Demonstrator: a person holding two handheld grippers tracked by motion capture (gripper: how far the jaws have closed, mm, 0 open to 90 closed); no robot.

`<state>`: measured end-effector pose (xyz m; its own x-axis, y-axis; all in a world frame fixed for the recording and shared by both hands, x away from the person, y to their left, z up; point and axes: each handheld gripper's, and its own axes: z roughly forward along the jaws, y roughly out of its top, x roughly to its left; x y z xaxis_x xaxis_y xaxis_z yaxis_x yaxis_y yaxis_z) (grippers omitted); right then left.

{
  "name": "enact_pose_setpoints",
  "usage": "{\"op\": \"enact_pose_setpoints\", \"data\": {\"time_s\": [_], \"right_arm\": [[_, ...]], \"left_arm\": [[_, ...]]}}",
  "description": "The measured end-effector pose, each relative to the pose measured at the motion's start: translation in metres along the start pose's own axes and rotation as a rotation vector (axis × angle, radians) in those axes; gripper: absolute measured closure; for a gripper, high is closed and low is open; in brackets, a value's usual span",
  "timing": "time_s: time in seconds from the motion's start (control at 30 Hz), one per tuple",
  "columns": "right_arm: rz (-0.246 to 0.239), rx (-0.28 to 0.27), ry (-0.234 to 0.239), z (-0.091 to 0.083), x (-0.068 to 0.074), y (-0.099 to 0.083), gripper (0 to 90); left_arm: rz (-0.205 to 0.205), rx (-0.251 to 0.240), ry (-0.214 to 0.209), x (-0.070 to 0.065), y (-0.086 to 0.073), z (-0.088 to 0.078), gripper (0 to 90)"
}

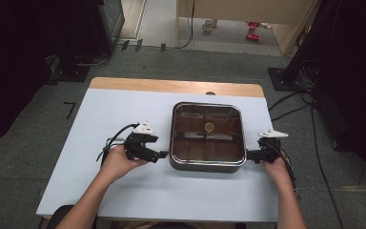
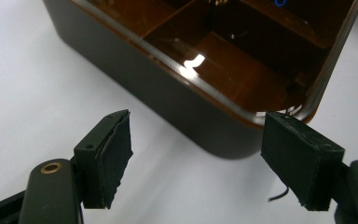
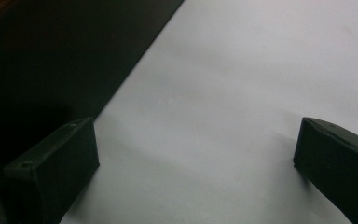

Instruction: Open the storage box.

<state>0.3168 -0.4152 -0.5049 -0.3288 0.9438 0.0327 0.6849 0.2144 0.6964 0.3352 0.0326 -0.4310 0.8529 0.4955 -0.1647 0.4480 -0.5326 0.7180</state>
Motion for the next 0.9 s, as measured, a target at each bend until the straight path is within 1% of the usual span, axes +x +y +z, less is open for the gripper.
{"op": "enact_pose_setpoints", "data": {"time_s": [0.1, 0.13, 0.17, 0.2, 0.3, 0.37, 0.53, 0.57, 0.6, 0.67, 0.7, 0.77, 0.8, 0.83, 0.87, 0.9], "right_arm": [[0.0, 0.0, 0.0, 0.0, 0.0, 0.0, 0.0], [0.0, 0.0, 0.0, 0.0, 0.0, 0.0, 0.0], [0.0, 0.0, 0.0, 0.0, 0.0, 0.0, 0.0], [0.0, 0.0, 0.0, 0.0, 0.0, 0.0, 0.0], [0.0, 0.0, 0.0, 0.0, 0.0, 0.0, 0.0], [0.0, 0.0, 0.0, 0.0, 0.0, 0.0, 0.0], [-0.001, 0.0, 0.0, 0.0, 0.0, 0.0, 0.0], [-0.001, -0.001, 0.0, 0.0, 0.0, 0.0, 0.0], [-0.001, -0.001, 0.0, 0.0, 0.0, 0.0, 0.0], [-0.001, 0.0, -0.001, 0.0, 0.0, 0.0, 0.0], [-0.001, -0.001, -0.001, 0.0, 0.0, 0.0, 0.0], [-0.001, -0.001, -0.001, 0.0, 0.0, 0.0, 0.0], [-0.001, -0.001, -0.001, 0.0, 0.0, 0.0, 0.0], [-0.001, -0.001, -0.001, 0.0, 0.0, 0.0, 0.0], [0.0, -0.001, -0.001, 0.0, 0.0, 0.0, 0.0], [-0.002, -0.001, -0.001, 0.0, 0.0, 0.0, 0.0]], "left_arm": [[0.011, -0.008, -0.004, 0.0, 0.01, 0.001, 25.3], [0.011, -0.008, -0.004, 0.0, 0.01, 0.001, 25.4], [0.014, -0.009, -0.011, 0.001, 0.015, 0.003, 25.4], [0.014, -0.009, -0.011, 0.001, 0.015, 0.003, 25.8], [0.029, 0.004, -0.02, 0.001, 0.022, 0.006, 26.1], [0.034, 0.013, -0.032, 0.0, 0.029, 0.01, 30.0], [0.049, 0.023, -0.043, -0.002, 0.039, 0.016, 30.4], [0.054, 0.023, -0.048, -0.002, 0.044, 0.019, 30.5], [0.054, 0.023, -0.048, -0.002, 0.044, 0.019, 30.5], [0.062, 0.025, -0.052, -0.002, 0.05, 0.021, 30.8], [0.062, 0.022, -0.062, -0.002, 0.056, 0.024, 31.2], [0.065, 0.027, -0.07, -0.002, 0.061, 0.027, 32.1], [0.065, 0.027, -0.07, -0.002, 0.061, 0.027, 32.6], [0.074, 0.029, -0.07, -0.003, 0.066, 0.03, 33.0], [0.074, 0.029, -0.07, -0.003, 0.066, 0.03, 33.5], [0.076, 0.027, -0.077, -0.002, 0.071, 0.033, 34.2]]}}
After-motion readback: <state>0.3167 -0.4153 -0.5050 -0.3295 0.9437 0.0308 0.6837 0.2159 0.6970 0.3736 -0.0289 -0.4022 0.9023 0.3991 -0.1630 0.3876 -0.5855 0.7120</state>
